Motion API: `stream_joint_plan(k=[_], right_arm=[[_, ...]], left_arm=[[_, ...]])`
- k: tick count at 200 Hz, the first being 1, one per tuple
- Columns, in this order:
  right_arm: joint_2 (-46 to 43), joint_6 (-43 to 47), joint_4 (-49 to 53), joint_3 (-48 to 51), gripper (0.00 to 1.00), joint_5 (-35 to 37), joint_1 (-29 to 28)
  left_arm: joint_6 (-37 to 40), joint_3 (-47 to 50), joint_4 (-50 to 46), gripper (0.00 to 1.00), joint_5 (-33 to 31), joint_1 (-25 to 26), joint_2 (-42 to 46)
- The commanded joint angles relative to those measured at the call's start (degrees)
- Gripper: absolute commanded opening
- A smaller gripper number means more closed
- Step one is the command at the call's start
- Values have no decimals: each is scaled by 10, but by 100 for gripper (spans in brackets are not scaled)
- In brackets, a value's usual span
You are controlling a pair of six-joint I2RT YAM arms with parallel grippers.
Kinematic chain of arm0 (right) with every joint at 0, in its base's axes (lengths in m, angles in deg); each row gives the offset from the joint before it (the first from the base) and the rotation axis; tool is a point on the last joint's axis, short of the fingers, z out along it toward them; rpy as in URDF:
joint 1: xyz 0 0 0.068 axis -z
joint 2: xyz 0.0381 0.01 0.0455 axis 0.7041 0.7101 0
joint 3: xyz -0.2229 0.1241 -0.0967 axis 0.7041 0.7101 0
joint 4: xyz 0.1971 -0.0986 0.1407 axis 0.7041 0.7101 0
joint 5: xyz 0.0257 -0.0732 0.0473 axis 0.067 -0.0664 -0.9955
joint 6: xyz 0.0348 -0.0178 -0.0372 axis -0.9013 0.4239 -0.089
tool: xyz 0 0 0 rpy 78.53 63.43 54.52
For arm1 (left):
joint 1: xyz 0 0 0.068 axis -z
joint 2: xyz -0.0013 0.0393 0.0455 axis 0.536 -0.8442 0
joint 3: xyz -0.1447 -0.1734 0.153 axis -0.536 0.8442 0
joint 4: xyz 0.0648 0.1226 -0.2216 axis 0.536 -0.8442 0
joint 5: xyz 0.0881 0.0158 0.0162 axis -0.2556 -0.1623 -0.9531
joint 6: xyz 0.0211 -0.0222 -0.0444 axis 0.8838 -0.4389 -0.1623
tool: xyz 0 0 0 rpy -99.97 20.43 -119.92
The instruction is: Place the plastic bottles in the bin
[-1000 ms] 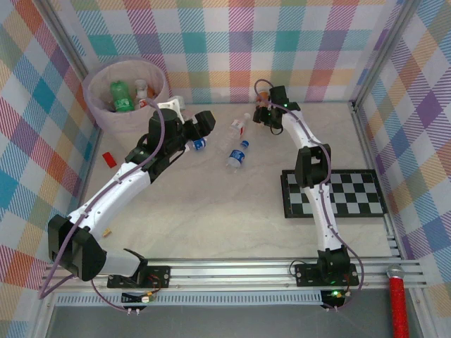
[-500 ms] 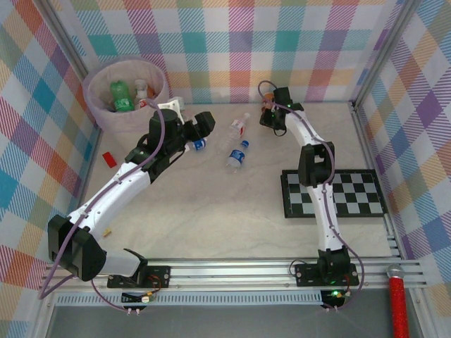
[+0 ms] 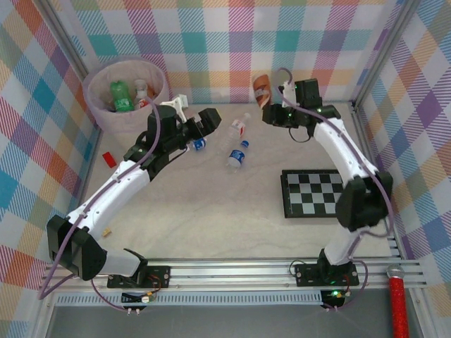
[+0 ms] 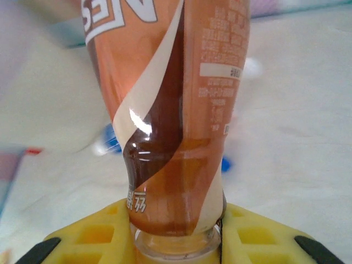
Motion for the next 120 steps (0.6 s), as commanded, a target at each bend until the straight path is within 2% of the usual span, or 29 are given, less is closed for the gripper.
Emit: stream_joint_plan(k=[1,24,57,78,111,120], right_arm=[[-52,15,-35,78,14,-95,-41],[-105,-7,-62,130,14,-111,-81],[-154,-40,-125,184,14,-100,-132],[-151,-47,-134,186,14,-90,-147],[-141,-56,-169,194,14,-98,-160],[-134,-61,-175,196,13,-100,-161]], left_arm=[[-48,-17,47,100,67,-4,-17],[-73,-20,74,100,105,0,-38],[-98,-8,91,100,104,15,-58],[-132,7,129,100,109,18,-59],[-146,5,143,100,106,30,-76],[-160,3,161,95,99,31,-85]])
